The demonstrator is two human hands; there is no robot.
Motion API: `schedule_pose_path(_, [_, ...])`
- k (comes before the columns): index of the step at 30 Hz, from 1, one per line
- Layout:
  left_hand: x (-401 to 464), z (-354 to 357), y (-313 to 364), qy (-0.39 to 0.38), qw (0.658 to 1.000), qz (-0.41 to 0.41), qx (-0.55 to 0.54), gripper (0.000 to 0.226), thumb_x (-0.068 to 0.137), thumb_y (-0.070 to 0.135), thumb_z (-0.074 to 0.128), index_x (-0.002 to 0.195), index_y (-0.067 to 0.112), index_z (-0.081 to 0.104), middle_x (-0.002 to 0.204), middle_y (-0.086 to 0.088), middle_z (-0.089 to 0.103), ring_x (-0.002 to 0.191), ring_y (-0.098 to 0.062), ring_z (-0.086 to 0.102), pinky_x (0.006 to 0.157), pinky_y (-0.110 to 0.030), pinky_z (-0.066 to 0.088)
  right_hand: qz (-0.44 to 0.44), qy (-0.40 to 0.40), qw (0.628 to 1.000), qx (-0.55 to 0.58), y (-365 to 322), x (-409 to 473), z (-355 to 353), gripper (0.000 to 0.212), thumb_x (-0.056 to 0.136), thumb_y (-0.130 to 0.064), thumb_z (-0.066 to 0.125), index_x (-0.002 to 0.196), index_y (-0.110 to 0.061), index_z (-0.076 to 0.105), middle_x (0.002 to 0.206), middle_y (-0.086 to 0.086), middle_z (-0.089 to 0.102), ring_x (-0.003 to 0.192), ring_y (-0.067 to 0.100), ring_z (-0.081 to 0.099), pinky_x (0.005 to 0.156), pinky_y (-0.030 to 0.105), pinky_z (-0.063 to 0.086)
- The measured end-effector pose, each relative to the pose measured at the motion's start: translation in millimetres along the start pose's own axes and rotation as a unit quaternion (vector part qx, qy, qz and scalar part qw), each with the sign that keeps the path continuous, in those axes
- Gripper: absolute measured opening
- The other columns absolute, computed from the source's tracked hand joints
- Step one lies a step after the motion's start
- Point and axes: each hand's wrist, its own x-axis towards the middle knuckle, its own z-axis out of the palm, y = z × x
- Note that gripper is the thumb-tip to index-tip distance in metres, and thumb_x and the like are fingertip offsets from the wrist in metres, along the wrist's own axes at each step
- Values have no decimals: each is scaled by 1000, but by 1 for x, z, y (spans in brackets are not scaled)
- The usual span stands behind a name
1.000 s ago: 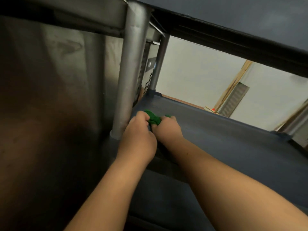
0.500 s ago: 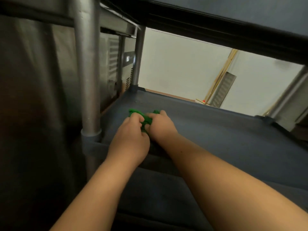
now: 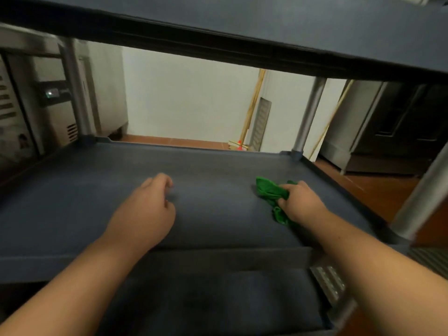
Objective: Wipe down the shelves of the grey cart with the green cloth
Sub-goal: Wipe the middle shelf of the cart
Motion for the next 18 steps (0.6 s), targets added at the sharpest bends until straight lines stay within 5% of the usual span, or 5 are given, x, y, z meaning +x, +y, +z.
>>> schedule_pose_path(7, [23,32,33,-54,998,5,14,34,87,15,53,116,31,45,107,8,50,89,-11,55,81,-43,53,72,18,997,-22,98,6,-23,37,94,-30,60,130,-32,60,104,7,51,87,27,62,86,41,53])
schedule_pose_path(18, [30,78,74,-86,995,31,-27,30,87,13,52,112,28,46,108,7,50,92,-12,55,80,-38,51,99,55,993,31,128,19,-26,41,90,-27,66,130,-27,60,117,13,63,94,30,64,83,37,54])
